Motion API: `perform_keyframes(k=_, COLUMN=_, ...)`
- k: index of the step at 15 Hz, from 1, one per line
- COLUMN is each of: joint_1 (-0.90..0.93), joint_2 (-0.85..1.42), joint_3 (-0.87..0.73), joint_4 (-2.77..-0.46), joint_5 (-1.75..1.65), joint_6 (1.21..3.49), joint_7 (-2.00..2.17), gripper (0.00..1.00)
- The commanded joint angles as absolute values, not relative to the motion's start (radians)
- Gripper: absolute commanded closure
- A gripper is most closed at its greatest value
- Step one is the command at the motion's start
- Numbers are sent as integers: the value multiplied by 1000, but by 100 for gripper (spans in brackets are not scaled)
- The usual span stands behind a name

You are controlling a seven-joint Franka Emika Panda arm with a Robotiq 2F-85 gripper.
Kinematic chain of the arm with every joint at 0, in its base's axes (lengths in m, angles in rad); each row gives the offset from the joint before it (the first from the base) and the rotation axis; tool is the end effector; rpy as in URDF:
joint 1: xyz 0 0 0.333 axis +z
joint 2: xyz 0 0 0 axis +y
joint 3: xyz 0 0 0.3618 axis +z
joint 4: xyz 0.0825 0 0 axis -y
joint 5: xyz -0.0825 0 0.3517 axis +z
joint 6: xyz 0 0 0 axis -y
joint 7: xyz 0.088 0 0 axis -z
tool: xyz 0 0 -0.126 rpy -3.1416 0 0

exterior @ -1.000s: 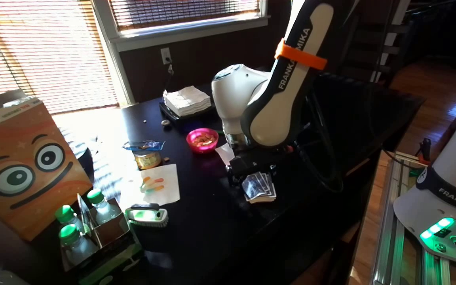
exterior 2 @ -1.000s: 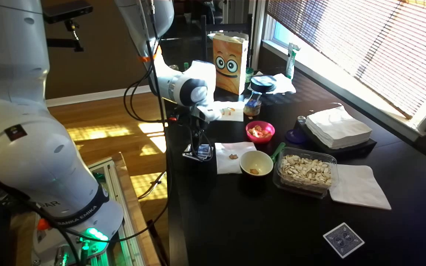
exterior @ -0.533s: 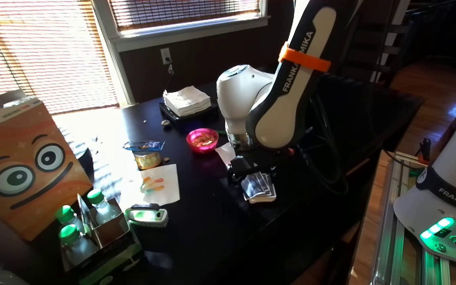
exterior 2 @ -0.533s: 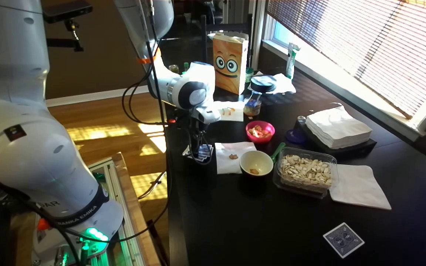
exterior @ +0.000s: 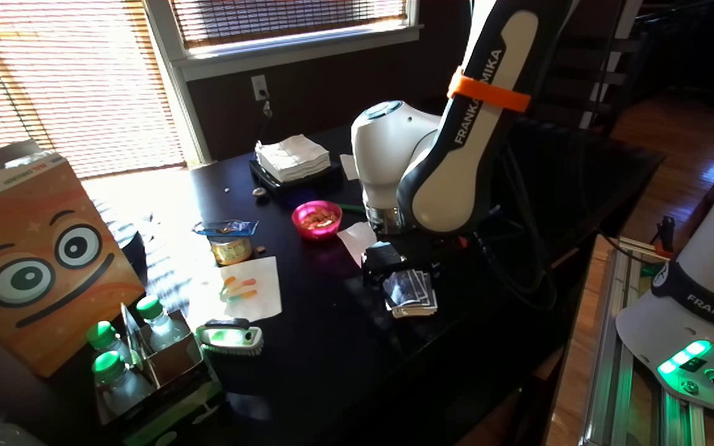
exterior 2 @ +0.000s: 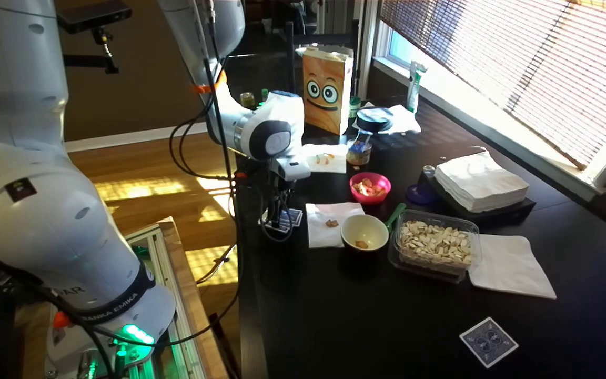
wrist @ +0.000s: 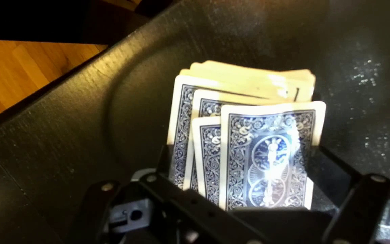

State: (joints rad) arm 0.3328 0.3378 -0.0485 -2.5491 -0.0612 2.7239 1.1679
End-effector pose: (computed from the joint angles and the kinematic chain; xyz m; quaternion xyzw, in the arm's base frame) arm 0.4150 0.1220 0.1890 0.9131 -0.3991 -0.0488 0.0677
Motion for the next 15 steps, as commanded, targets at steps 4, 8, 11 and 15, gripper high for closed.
perform_keyframes(k=4, joint_1=319, joint_2=287, joint_3=-47, joint_4=-2621, joint_5=-49, joint_6=2787, joint_7=1236, gripper=0)
perform_keyframes(k=8, joint_1=309, joint_2=264, joint_3=-44, joint_4=-2661, joint_5=-31, joint_6=2868, joint_7=1258, gripper=0)
perform_keyframes(k=11, joint_1=297, joint_2=261, joint_3=-31, joint_4=-2689, joint_5=10, joint_6=2917, joint_7=1255, gripper=0)
perform_keyframes(k=15, joint_1=277, joint_2=262, joint_3=-3, joint_4=-2714, joint_5=84, joint_6=2925, joint_7=1239, gripper=0)
